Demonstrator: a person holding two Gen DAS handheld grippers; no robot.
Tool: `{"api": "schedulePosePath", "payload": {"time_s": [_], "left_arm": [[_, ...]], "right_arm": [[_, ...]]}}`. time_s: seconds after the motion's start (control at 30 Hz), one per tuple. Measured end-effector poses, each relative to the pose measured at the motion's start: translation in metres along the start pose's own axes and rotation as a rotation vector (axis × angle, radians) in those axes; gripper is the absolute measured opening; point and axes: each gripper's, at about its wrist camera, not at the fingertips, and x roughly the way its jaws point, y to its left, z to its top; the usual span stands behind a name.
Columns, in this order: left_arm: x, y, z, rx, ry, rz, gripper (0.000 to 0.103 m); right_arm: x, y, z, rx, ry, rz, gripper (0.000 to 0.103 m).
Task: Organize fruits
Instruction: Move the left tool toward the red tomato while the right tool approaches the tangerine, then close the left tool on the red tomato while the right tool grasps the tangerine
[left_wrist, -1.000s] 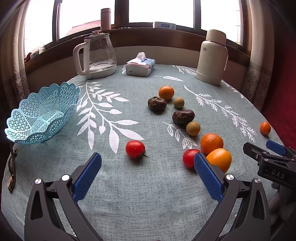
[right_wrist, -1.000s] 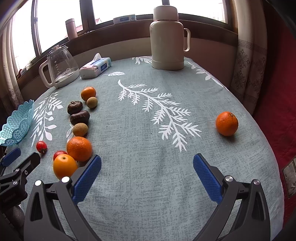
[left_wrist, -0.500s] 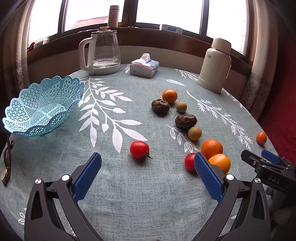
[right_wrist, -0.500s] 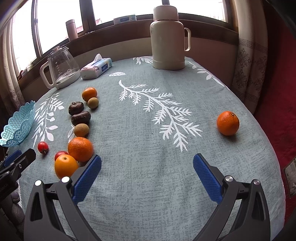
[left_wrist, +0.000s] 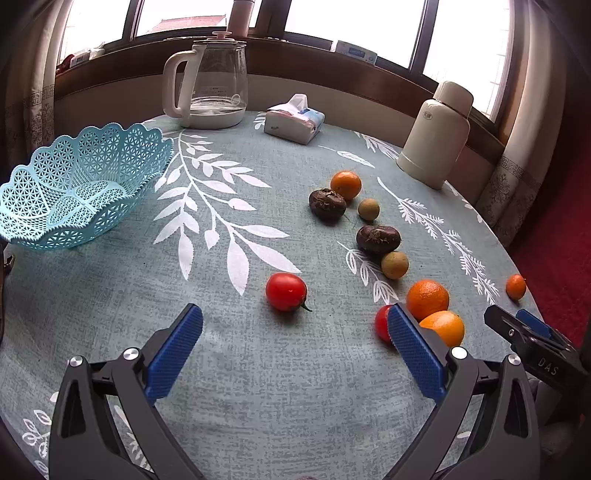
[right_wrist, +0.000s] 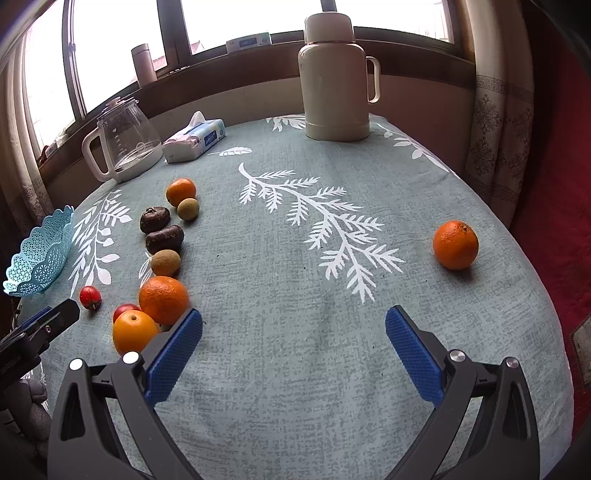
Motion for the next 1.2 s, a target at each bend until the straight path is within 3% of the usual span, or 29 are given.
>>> {"api": "schedulePosePath", "payload": {"time_s": [0.47, 0.7, 1.03, 1.2], "left_arm": [[0.006, -0.006, 0.002, 0.026, 0.033, 0.044, 0.101], [0.008, -0.008, 0.008, 0.041, 0.047, 0.036, 0.101], [0.041, -0.002, 0.02, 0.043, 0.14, -0.001, 0.067], [0.043, -0.003, 0.02, 0.05, 0.134, 0.002, 0.05]], "right_arm": [[-0.003, -0.002, 0.001, 0.011, -0.014, 0.0, 0.098], [-0.018, -0.021, 0.004, 0.078, -0.023, 0.002, 0.098], [-0.028, -0.06, 0.007, 0.138, -0.049, -0.074, 0.098], [-0.034, -0.072, 0.012, 0.148, -0.063, -0.105, 0.098]]}}
